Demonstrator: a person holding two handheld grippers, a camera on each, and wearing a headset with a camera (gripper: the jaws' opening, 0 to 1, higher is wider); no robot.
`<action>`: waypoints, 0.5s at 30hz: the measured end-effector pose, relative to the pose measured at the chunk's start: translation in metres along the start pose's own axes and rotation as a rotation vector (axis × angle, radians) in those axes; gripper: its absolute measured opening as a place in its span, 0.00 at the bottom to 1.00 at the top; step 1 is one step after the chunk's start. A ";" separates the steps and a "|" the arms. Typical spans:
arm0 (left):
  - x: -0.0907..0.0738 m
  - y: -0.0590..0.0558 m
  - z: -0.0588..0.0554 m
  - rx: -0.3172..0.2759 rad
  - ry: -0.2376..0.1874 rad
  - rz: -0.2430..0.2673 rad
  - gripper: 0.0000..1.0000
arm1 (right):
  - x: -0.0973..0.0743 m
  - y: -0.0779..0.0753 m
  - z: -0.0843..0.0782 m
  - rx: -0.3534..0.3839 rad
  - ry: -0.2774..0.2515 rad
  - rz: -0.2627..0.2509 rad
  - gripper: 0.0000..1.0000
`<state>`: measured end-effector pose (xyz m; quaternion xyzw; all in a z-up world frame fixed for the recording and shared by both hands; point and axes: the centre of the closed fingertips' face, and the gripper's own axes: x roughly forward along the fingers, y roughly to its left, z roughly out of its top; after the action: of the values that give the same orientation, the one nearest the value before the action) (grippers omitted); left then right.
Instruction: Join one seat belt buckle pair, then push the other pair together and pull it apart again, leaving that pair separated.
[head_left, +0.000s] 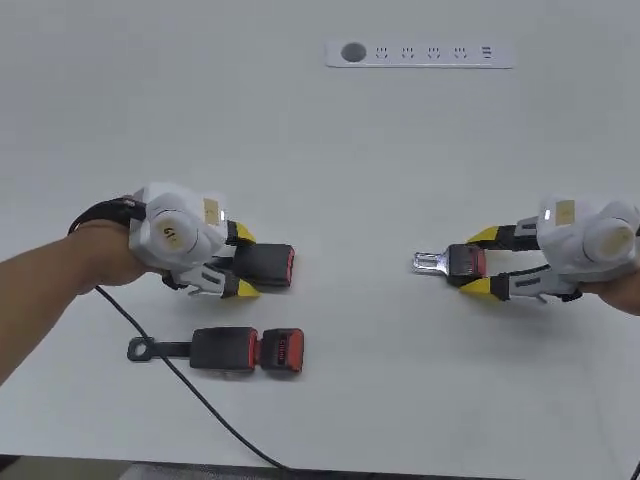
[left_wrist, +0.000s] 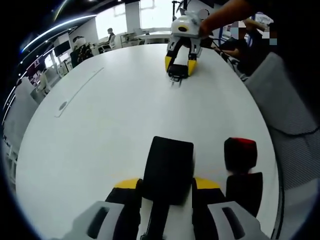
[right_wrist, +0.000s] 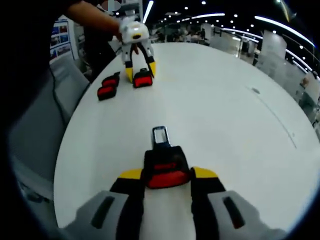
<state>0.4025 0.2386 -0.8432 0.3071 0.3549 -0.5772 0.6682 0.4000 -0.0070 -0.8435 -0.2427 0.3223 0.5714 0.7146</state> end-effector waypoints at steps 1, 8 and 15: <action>0.000 0.000 0.000 0.001 0.001 0.000 0.39 | 0.000 0.000 0.000 -0.001 -0.004 0.002 0.36; 0.002 -0.001 0.000 -0.001 0.009 0.005 0.36 | 0.000 -0.001 -0.001 -0.001 -0.021 0.012 0.36; 0.003 0.000 -0.001 -0.024 0.009 0.015 0.36 | 0.002 -0.002 0.000 -0.007 -0.024 0.014 0.36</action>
<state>0.4028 0.2377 -0.8465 0.3043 0.3624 -0.5666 0.6745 0.4023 -0.0067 -0.8451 -0.2360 0.3133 0.5805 0.7136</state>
